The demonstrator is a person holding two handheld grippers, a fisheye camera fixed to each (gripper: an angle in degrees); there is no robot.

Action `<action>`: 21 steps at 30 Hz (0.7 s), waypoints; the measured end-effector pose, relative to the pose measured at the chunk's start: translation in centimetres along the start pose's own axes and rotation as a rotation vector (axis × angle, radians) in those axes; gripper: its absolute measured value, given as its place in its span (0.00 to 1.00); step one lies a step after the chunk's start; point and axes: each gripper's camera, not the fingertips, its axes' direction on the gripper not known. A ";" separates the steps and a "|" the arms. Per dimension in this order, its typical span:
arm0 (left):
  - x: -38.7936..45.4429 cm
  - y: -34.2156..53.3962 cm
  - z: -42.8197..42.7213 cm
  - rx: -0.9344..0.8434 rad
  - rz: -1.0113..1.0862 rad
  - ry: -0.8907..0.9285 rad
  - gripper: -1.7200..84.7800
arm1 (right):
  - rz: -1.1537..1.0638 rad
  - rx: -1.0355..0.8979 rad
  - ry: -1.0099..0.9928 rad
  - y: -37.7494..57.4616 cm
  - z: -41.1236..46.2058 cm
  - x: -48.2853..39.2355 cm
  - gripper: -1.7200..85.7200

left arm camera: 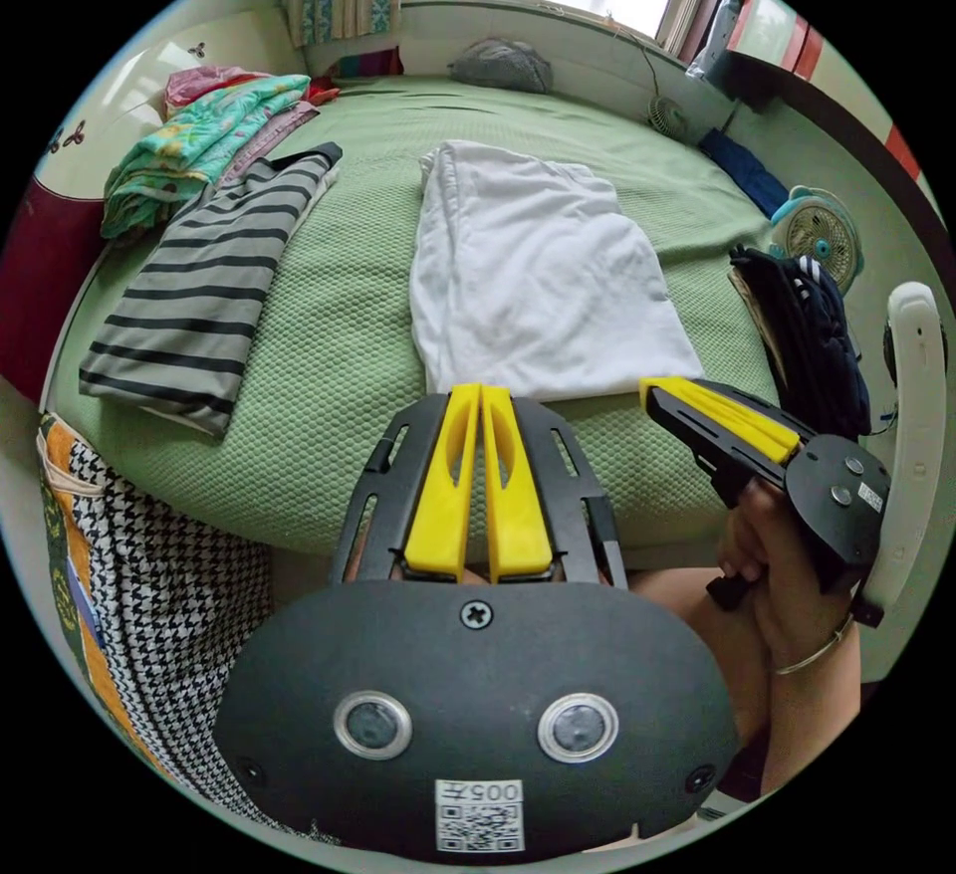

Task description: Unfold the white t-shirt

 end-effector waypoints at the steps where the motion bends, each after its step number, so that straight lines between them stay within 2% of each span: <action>1: -0.1 -0.1 0.1 -0.003 0.000 -0.001 0.02 | -0.001 0.000 -0.002 0.0 0.1 0.0 0.01; 21: -3.6 -1.5 1.3 -0.020 -0.044 -0.004 0.02 | -0.066 -0.003 -0.013 -0.7 1.9 -3.2 0.01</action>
